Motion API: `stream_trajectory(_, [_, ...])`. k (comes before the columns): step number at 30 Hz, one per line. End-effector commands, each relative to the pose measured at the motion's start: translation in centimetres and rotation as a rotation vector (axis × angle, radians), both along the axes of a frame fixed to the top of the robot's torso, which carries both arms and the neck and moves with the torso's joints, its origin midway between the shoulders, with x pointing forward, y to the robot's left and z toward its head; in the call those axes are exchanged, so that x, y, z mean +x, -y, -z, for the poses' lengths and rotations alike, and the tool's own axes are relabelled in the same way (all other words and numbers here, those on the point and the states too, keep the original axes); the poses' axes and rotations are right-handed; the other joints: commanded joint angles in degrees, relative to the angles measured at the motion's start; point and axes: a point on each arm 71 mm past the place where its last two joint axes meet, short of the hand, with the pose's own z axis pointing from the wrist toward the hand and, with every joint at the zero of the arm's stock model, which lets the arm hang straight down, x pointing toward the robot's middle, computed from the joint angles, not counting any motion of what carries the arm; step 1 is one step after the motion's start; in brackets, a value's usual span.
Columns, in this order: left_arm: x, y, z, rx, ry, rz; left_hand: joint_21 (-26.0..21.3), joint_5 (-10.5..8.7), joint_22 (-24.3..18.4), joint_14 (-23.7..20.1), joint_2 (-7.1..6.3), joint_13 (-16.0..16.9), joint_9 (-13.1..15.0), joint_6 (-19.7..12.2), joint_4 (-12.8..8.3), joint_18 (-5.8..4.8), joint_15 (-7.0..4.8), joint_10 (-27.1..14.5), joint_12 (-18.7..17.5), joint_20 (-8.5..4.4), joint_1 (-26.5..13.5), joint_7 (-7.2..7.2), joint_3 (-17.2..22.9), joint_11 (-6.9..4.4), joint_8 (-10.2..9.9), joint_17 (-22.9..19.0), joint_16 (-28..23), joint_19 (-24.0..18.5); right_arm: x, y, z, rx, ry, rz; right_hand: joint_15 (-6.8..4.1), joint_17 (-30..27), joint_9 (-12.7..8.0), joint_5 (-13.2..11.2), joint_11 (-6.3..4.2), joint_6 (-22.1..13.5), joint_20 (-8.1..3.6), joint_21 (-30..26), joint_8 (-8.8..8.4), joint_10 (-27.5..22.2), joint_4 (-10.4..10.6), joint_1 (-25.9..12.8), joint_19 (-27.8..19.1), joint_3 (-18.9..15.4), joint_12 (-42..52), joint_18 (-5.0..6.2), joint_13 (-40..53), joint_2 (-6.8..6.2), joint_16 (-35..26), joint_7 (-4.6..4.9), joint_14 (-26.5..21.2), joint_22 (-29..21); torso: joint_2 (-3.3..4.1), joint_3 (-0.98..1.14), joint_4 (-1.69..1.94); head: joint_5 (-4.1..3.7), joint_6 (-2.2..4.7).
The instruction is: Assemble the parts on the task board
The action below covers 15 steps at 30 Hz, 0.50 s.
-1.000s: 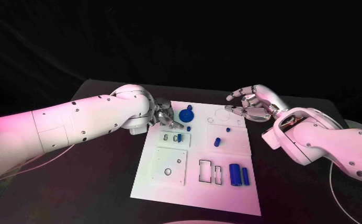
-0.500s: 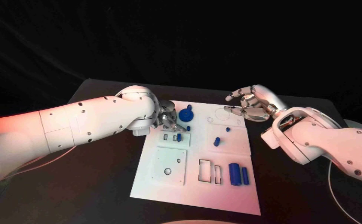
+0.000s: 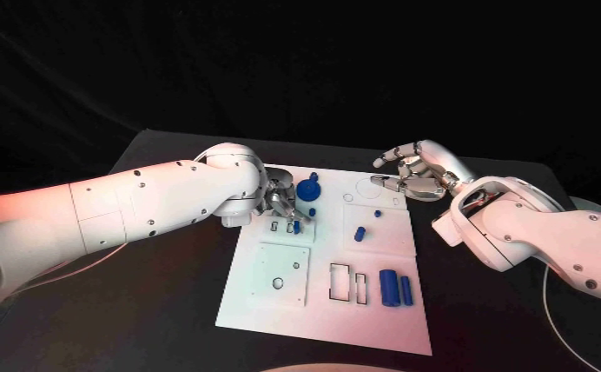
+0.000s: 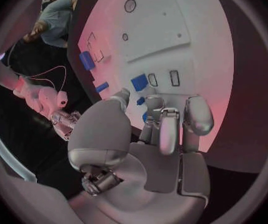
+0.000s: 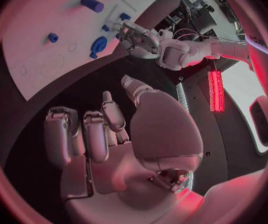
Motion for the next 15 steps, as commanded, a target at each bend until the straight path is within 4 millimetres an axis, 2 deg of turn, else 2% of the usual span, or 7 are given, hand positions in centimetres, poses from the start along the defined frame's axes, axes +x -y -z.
stream_trajectory(1, [-0.21, 0.3, 0.14, 0.007, -0.029, 0.02, 0.31, -0.15, 0.08, 4.28, 0.42, 0.04, 0.08, -0.29, 0.01, -0.92, -0.11, -0.37, -0.18, 0.15, -0.02, -0.03, -0.24, -0.03, -0.19, 9.45, 0.28, 0.03, -0.05, -0.15, 0.12, -0.015, -0.004, -0.016, 0.06, 7.26, 0.06, 0.2, -0.06, 0.04, 0.17, 0.0, 0.27, -0.13, 0.08, 0.09, 1.08, -0.19, -0.31, 0.37, -0.04, 0.29, -0.1, 0.01, 4.13, 9.96, 0.03, -0.05, -0.01, -0.04, -0.15])
stream_trajectory(15, [-0.39, 0.47, 0.31, 0.014, -0.049, 0.034, 0.48, -0.14, 0.31, 4.32, 0.92, 0.2, 0.19, -0.31, 0.0, -0.92, -0.05, -0.44, -0.02, 0.26, 1.42, 0.0, 0.13, 0.02, -0.36, 9.66, 0.43, -0.06, -0.01, -0.21, 0.27, -0.017, -0.008, -0.016, 0.04, 7.23, 0.09, 0.81, -0.08, -0.03, 0.14, -0.01, 0.35, -0.15, 0.17, 0.25, 1.1, -0.19, -0.35, 0.36, -0.1, 0.43, -0.12, 0.0, 4.12, 9.96, -0.04, -0.12, 0.03, 0.01, -0.45])
